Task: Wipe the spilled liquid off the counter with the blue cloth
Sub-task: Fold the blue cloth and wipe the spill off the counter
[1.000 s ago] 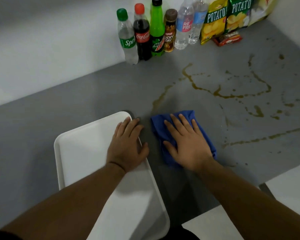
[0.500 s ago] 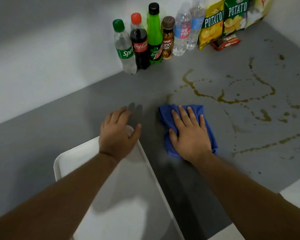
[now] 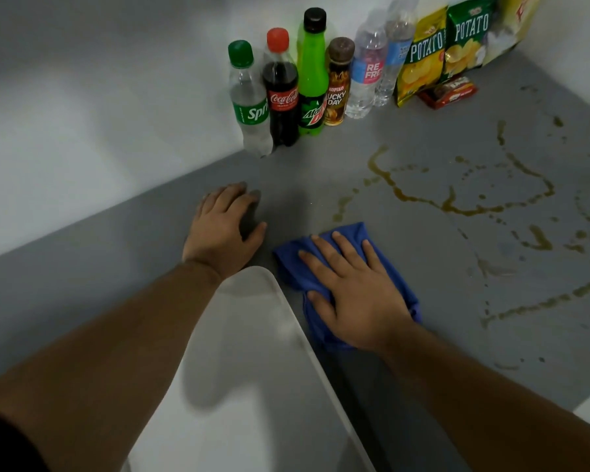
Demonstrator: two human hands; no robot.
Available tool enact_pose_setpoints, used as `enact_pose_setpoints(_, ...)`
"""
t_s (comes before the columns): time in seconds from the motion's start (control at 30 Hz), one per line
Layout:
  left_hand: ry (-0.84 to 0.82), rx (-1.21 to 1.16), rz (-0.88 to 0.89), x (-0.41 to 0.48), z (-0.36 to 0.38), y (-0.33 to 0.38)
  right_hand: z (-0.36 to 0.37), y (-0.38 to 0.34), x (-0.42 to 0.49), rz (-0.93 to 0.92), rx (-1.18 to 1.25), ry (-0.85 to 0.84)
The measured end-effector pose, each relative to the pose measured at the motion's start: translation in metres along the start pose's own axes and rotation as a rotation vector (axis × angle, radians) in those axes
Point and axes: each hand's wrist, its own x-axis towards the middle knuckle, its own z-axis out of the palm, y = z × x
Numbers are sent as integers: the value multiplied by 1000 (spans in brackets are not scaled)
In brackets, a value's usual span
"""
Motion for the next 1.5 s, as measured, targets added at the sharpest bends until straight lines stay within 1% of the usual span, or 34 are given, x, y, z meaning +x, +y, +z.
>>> enact_pose_setpoints(0.07,4,-22,-2,-1,1,-2,-5,8,9,88,-3,11)
enact_pose_setpoints(0.17,9,-38,-18,0,2,-2,-1,17,-4,267,-5,24)
enact_pose_setpoints(0.23,18,-46,-17,1,3,-2,5,13,-26,300,-16,33)
enact_pose_setpoints(0.37,15,-37,-19,2,5,-3,9,-7,-39,161,-15,38)
enact_pose_setpoints(0.5,27,-37,-14,2,6,-4,3,-10,7,35,22,14)
enact_pose_setpoints(0.57,32,-39,-17,0,6,-3,-2,-4,34,71,14,29)
enact_pose_setpoints(0.7,30,-34,-24,0,6,-4,-10,6,71,261,31,69)
enact_pose_setpoints(0.77,34,-35,-26,1,6,-3,-11,1,76,294,46,69)
enact_pose_setpoints(0.8,37,-38,-24,1,6,-2,-12,-3,73,262,42,60)
enact_pose_setpoints(0.9,47,-50,-24,0,5,-2,-10,0,45,56,13,19)
enact_pose_setpoints(0.97,53,-57,-25,0,5,-3,-9,18,22,5,17,4)
enact_pose_setpoints(1.03,56,-61,-30,-1,5,-3,-12,40,11,53,21,7)
enact_pose_setpoints(1.13,58,-61,-32,0,5,-2,-18,61,27,202,17,36)
enact_pose_setpoints(1.23,49,-56,-40,0,4,0,-24,58,72,327,16,59)
enact_pose_setpoints(1.3,37,-42,-43,0,4,0,-25,44,95,340,24,52)
enact_pose_setpoints(1.4,28,-36,-41,1,4,0,-22,26,97,216,0,47)
enact_pose_setpoints(1.5,32,-43,-35,2,4,-2,-21,36,70,72,10,47)
